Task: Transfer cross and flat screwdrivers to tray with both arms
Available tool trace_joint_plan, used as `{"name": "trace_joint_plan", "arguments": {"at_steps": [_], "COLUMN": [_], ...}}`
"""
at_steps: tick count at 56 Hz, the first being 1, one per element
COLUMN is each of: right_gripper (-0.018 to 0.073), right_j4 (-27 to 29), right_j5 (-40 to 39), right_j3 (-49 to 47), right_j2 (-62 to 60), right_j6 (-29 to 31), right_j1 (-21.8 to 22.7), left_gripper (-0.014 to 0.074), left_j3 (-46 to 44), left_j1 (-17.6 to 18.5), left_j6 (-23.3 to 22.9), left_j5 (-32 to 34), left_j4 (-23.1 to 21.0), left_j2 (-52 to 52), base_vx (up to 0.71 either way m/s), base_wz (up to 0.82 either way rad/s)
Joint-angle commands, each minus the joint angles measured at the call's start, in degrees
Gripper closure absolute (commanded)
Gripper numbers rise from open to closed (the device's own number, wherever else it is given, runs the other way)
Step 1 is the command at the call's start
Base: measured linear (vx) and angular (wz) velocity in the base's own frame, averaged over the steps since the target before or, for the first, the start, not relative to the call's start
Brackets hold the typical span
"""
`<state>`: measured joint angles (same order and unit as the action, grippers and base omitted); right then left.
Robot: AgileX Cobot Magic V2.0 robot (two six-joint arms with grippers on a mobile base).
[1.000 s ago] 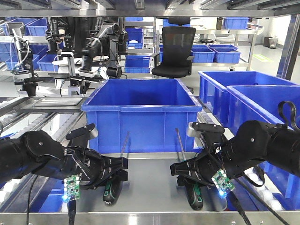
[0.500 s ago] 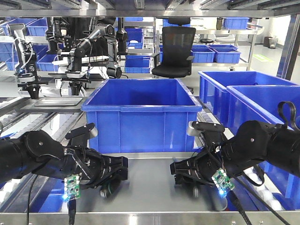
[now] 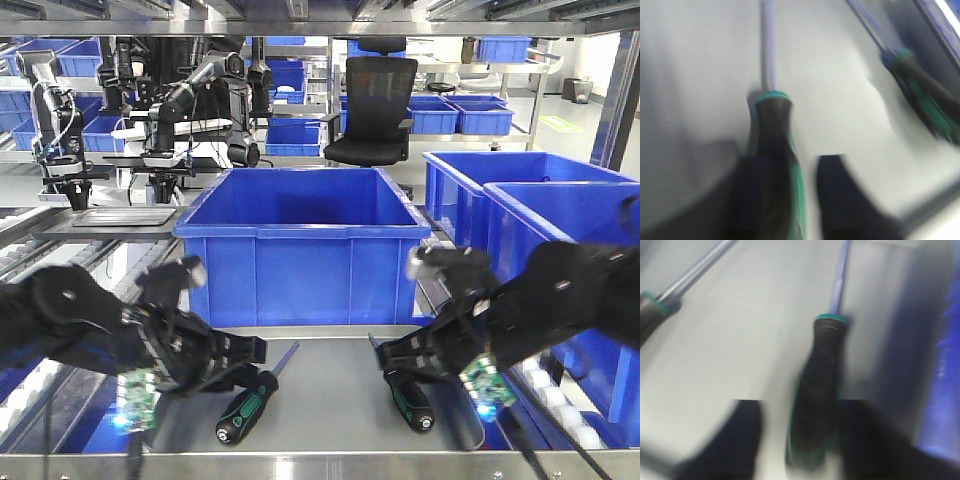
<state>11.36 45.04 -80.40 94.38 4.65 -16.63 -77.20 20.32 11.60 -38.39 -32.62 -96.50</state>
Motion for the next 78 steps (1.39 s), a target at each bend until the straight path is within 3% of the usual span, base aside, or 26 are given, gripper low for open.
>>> {"name": "trace_joint_plan", "arguments": {"at_steps": [1, 4, 12, 23, 32, 44, 54, 78], "right_gripper": [0.0487, 0.0574, 0.0573, 0.057, 0.0567, 0.0567, 0.0567, 0.0567], "right_j4": [-3.25, -4.84, -5.95, -4.65, -4.65, -4.65, -4.59, -4.59], "right_j5": [-0.25, 0.26, -2.69, -21.68, -37.78, -45.63, -48.03, -47.45], "right_j3": [-2.05, -2.05, 0.61, 19.78, 39.68, 56.95, 59.26, 59.26], "right_j2": [-6.8, -9.6, -17.39, -33.23, -48.74, -64.89, -66.85, -66.79], "right_j6": [0.22, 0.27, 1.55, 3.49, 3.41, 3.06, 3.0, 3.0], "right_j1": [0.22, 0.22, 0.22, 0.22, 0.22, 0.22, 0.22, 0.22], "left_gripper": [0.0605, 0.0605, 0.0598, 0.0596, 0.0596, 0.0596, 0.0596, 0.0596], "left_j3": [-1.99, -1.99, -0.54, 13.53, 31.23, 47.63, 52.85, 52.92], "left_j1": [0.15, 0.15, 0.15, 0.15, 0.15, 0.15, 0.15, 0.15], "left_j6": [-0.44, -0.71, -2.3, -3.01, -3.71, -4.35, -4.2, -4.2], "left_j5": [0.34, -0.4, -2.79, 4.69, 16.18, 21.06, 25.75, 24.09], "left_j4": [3.67, 6.71, 14.6, 20.78, 20.79, 20.79, 20.72, 20.72], "left_j2": [7.14, 9.63, 17.5, 32.22, 49.37, 69.66, 73.48, 73.41], "base_vx": [0.0, 0.0, 0.0, 0.0, 0.0, 0.0, 0.0, 0.0], "base_wz": [0.0, 0.0, 0.0, 0.0, 0.0, 0.0, 0.0, 0.0]}}
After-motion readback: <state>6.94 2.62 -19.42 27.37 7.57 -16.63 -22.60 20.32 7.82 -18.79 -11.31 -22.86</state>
